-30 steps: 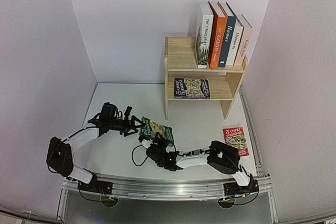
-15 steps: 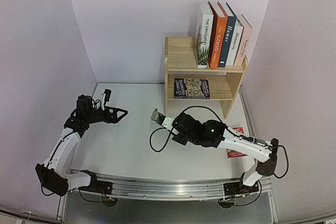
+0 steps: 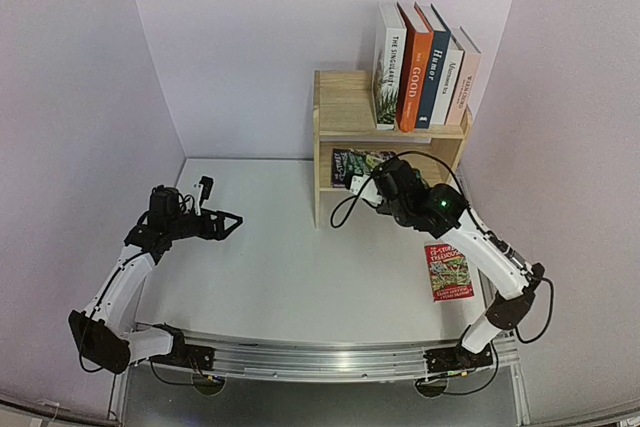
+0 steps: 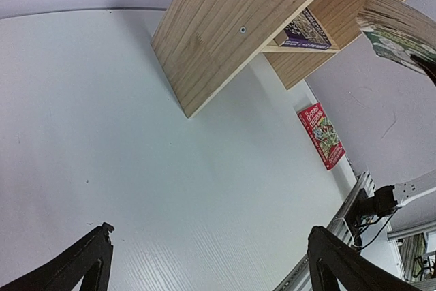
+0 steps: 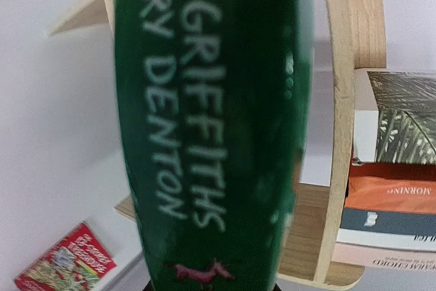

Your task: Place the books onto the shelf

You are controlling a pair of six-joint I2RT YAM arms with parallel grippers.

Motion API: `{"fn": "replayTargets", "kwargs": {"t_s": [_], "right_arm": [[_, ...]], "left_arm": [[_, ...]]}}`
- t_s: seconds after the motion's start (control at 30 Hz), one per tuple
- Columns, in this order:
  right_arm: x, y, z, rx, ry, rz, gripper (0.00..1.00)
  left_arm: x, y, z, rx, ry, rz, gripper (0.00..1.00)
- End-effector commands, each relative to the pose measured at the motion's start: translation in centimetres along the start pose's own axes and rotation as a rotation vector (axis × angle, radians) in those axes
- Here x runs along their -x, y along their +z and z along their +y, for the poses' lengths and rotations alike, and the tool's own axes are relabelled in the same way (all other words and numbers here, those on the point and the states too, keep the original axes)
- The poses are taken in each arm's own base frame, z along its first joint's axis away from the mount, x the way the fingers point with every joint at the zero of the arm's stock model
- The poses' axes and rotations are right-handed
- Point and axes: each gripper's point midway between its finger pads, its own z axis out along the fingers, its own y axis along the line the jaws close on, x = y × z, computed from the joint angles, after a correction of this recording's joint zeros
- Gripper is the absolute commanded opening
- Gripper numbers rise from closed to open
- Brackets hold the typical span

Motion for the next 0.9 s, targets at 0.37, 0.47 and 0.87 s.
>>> {"fn": "replayTargets", "kwargs": {"t_s": [0.37, 0.47, 0.87], "right_arm": [[3.4, 11.8, -4.7, -0.187, -0.149, -0.153, 0.00], [3.1, 13.4, -2.5, -0.134, -0.171, -0.148, 0.00], [1.3, 16.9, 2.1, -0.023, -0.219, -0.113, 0.00]], "left_arm": [[-0.1, -0.9, 0.1, 0.041, 0.046, -0.016, 1.00], [-0.1, -1.0, 0.2, 0.050, 0.049, -0.020, 1.00], [-0.7, -0.9, 0.5, 0.057, 0.044, -0.008, 1.00]]}}
